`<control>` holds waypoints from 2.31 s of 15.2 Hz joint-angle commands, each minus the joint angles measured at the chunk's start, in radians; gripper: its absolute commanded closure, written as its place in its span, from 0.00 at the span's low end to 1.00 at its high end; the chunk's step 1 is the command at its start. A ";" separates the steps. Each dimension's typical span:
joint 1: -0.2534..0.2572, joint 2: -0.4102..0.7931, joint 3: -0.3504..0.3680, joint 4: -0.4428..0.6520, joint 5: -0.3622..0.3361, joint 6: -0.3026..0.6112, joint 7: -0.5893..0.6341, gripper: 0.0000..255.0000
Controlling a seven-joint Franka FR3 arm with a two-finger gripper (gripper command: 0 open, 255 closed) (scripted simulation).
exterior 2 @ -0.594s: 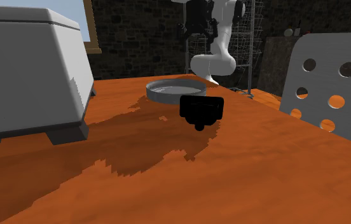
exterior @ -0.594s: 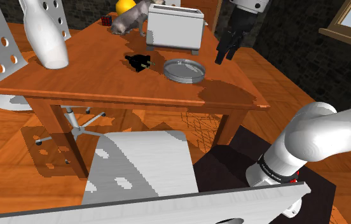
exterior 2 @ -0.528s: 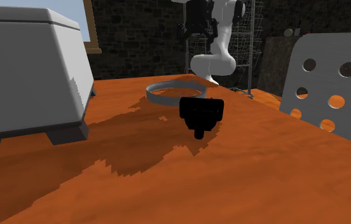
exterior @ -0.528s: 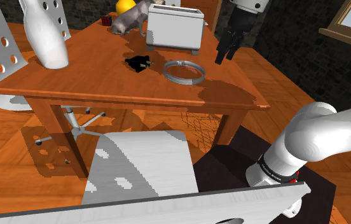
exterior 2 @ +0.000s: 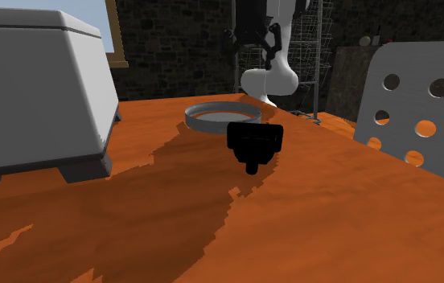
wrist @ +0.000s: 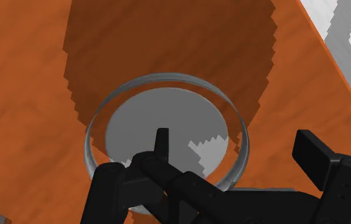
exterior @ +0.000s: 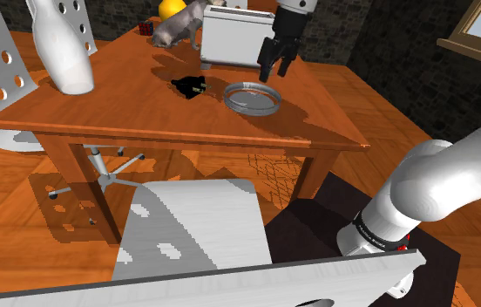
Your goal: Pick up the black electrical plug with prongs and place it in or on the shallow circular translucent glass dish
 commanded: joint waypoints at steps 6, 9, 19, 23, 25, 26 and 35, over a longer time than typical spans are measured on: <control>0.004 0.294 0.061 0.255 -0.037 0.015 0.088 0.00; 0.012 0.425 0.082 0.387 -0.065 0.001 0.129 0.00; 0.091 0.926 0.107 1.011 -0.184 -0.171 0.242 0.00; 0.108 1.004 0.103 1.099 -0.199 -0.187 0.251 0.00; 0.105 0.997 0.104 1.059 -0.198 -0.155 0.251 0.00; 0.104 0.993 0.104 1.041 -0.197 -0.140 0.252 0.00; 0.101 0.987 0.103 0.996 -0.196 -0.101 0.252 0.00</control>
